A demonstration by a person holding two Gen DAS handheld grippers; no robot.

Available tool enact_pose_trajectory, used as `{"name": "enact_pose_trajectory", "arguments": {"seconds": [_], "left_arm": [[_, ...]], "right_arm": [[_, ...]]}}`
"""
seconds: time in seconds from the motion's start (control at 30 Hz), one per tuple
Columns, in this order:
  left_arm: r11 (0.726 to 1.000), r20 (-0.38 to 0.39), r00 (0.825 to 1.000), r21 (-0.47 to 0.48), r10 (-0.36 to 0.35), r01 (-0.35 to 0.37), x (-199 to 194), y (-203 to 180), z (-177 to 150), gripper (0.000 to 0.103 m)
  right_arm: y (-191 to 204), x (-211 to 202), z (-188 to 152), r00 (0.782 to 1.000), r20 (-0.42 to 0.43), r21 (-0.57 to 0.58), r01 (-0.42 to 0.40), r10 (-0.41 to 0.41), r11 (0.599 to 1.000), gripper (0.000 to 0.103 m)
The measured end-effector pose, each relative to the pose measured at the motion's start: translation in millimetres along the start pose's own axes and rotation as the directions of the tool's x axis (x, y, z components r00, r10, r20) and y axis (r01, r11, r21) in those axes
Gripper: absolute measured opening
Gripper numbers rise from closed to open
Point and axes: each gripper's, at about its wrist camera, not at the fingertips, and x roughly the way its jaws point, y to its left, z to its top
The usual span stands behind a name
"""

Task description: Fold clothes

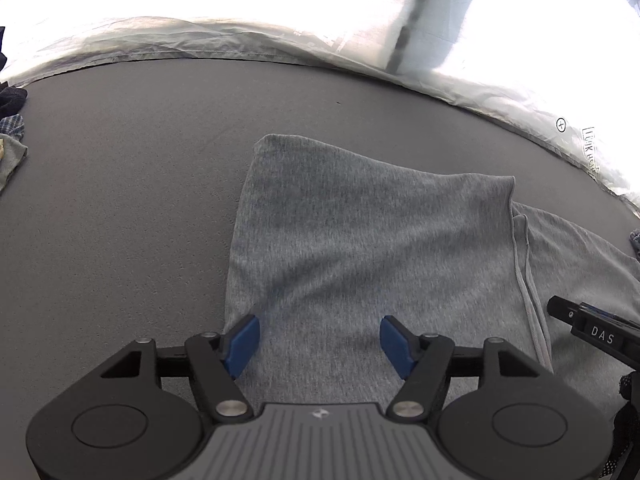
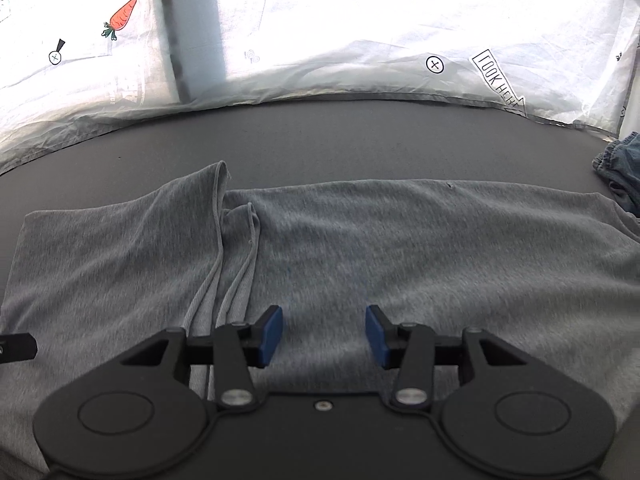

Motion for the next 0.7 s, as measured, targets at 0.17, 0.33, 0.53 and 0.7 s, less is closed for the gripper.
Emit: {"name": "enact_pose_trajectory", "arguments": {"seconds": [0.17,0.33,0.53,0.7], "left_arm": [[0.998,-0.05,0.998,-0.047,0.027,-0.029,-16,20,-23,0.068],[0.996,-0.065,0.998,-0.086,0.008,-0.013,-34,45,-46,0.069],[0.994,-0.063,0.998,-0.113,-0.013,0.006,-49,69,-52,0.07],[0.995,-0.055,0.998,-0.105,-0.005,0.0,-54,97,-50,0.07]], "right_arm": [[23,-21,-14,0.999,-0.001,-0.026,-0.047,0.047,0.999,0.047],[61,-41,-20,0.993,0.026,-0.082,-0.113,0.115,0.99,0.046],[119,-59,-39,0.976,0.019,-0.176,-0.209,0.216,0.962,0.046],[172,-76,-62,0.952,-0.007,-0.267,-0.297,0.306,0.917,0.046]]}}
